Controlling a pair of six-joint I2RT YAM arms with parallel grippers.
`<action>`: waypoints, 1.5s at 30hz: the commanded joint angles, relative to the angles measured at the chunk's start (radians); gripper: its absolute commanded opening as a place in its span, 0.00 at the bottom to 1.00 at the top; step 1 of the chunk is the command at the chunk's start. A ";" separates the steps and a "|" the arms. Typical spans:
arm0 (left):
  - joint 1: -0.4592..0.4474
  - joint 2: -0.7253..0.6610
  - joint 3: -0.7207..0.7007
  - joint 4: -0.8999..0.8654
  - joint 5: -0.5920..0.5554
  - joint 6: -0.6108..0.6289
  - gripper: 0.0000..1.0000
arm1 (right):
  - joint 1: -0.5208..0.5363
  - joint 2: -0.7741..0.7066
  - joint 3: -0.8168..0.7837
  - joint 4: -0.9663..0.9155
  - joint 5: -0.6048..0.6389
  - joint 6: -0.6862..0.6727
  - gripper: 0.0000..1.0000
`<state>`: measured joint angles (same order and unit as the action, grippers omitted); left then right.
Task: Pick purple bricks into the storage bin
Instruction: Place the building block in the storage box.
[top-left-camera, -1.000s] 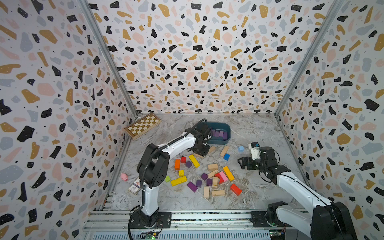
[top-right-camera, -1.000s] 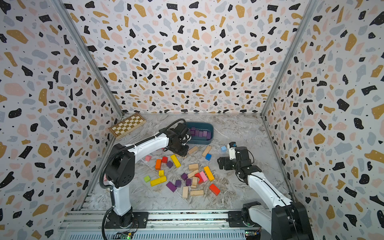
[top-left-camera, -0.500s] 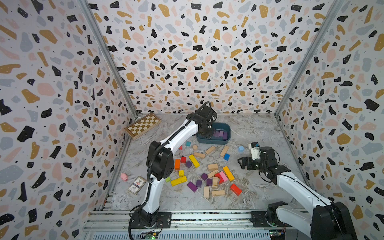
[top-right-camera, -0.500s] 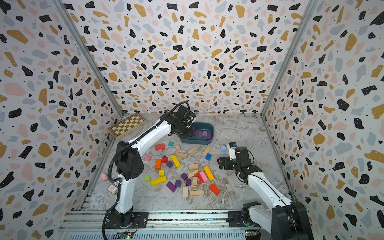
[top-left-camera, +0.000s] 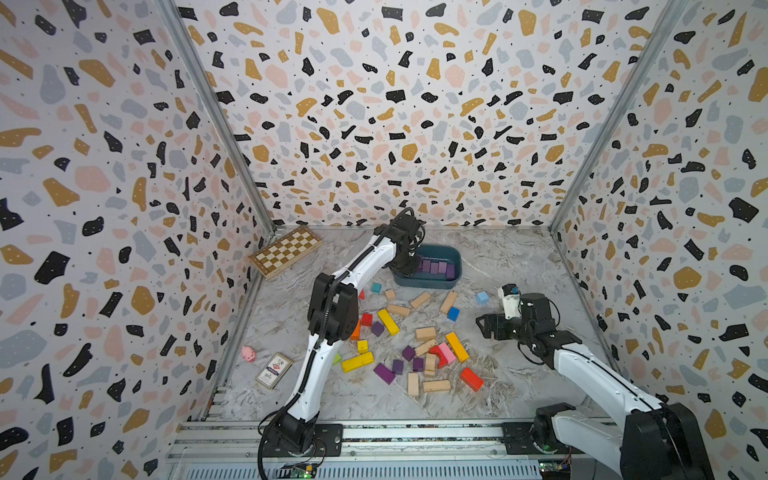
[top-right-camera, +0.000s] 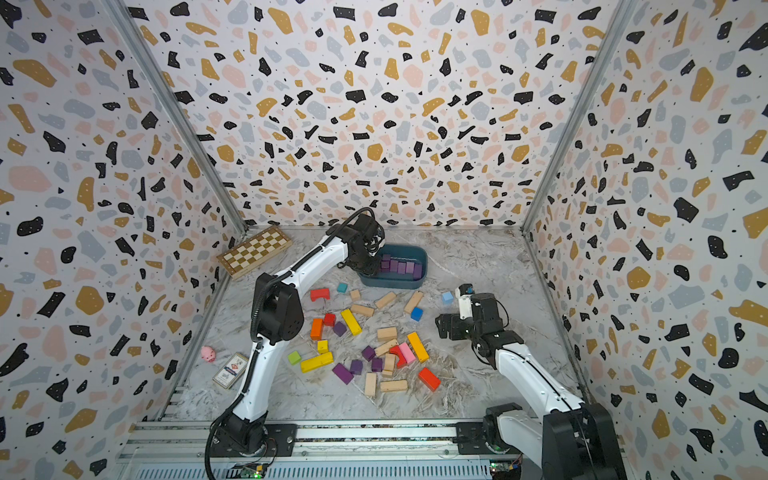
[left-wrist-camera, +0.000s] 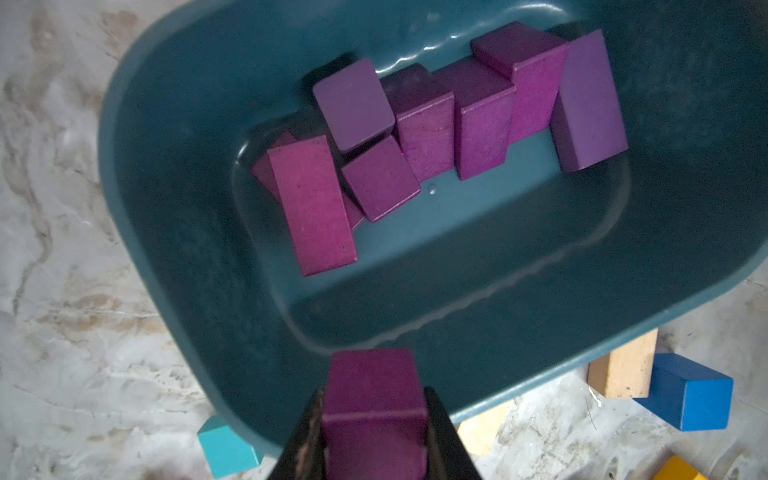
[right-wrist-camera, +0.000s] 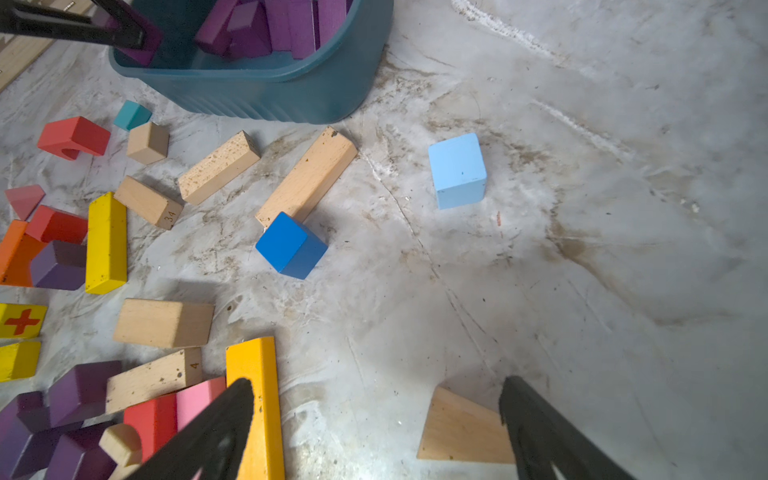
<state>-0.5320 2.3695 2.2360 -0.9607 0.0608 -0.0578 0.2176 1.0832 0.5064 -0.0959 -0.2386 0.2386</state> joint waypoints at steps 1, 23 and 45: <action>0.006 0.029 0.051 0.000 -0.016 0.024 0.05 | -0.006 -0.002 -0.001 0.003 -0.004 0.002 0.94; 0.027 0.140 0.097 0.014 0.006 -0.013 0.05 | -0.011 0.003 0.002 -0.003 0.000 0.002 0.94; 0.043 0.175 0.128 0.031 0.004 -0.036 0.15 | -0.010 0.003 0.002 -0.005 0.002 0.002 0.94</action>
<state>-0.4973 2.5271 2.3257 -0.9375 0.0662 -0.0895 0.2111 1.0882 0.5064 -0.0963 -0.2390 0.2386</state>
